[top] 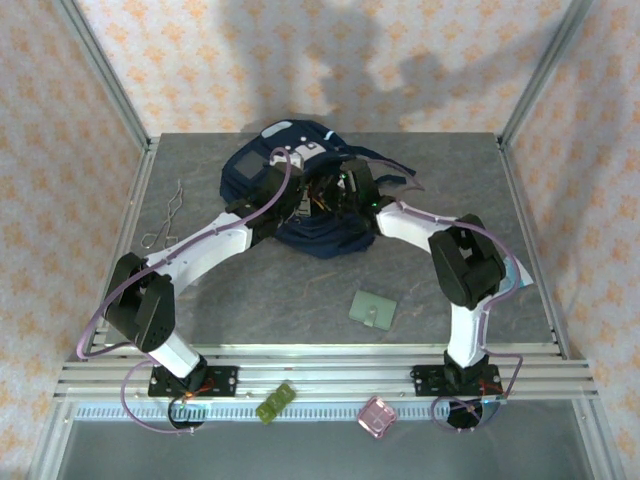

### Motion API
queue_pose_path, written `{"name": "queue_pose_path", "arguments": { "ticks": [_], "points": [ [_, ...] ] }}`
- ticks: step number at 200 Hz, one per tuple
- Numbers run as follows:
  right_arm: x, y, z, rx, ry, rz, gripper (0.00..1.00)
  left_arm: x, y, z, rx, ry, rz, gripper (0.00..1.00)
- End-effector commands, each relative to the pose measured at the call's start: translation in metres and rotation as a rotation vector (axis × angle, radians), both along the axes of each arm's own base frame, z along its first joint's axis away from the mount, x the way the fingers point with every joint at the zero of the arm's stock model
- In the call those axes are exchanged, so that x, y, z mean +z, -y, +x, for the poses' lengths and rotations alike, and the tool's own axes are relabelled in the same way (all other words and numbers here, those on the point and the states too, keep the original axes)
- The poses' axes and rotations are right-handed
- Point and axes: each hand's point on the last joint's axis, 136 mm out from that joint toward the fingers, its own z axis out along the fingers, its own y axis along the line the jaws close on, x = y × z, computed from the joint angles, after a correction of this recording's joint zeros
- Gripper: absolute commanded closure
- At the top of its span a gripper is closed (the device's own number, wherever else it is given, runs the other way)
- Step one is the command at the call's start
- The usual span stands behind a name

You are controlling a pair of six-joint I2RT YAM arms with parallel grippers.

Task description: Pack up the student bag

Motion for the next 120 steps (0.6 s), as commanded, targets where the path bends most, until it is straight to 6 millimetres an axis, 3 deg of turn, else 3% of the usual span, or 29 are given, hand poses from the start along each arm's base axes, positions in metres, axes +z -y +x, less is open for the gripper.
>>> {"name": "queue_pose_path", "arguments": {
  "ticks": [1, 64, 89, 120],
  "points": [
    [-0.007, 0.012, -0.029, 0.033, -0.027, -0.128, 0.63, 0.054, 0.011, 0.004, -0.006, 0.133, -0.116, 1.0],
    [0.05, 0.074, -0.053, -0.021, 0.111, -0.298, 0.59, 0.034, 0.008, 0.002, -0.003, 0.094, -0.072, 1.0],
    [0.042, 0.111, -0.079, -0.025, 0.072, -0.37, 0.56, 0.024, 0.013, -0.002, -0.037, 0.069, -0.064, 1.0],
    [0.013, 0.147, -0.127, 0.005, -0.035, -0.457, 0.57, 0.009, 0.02, -0.009, -0.078, 0.033, -0.053, 1.0]
  ]
}}
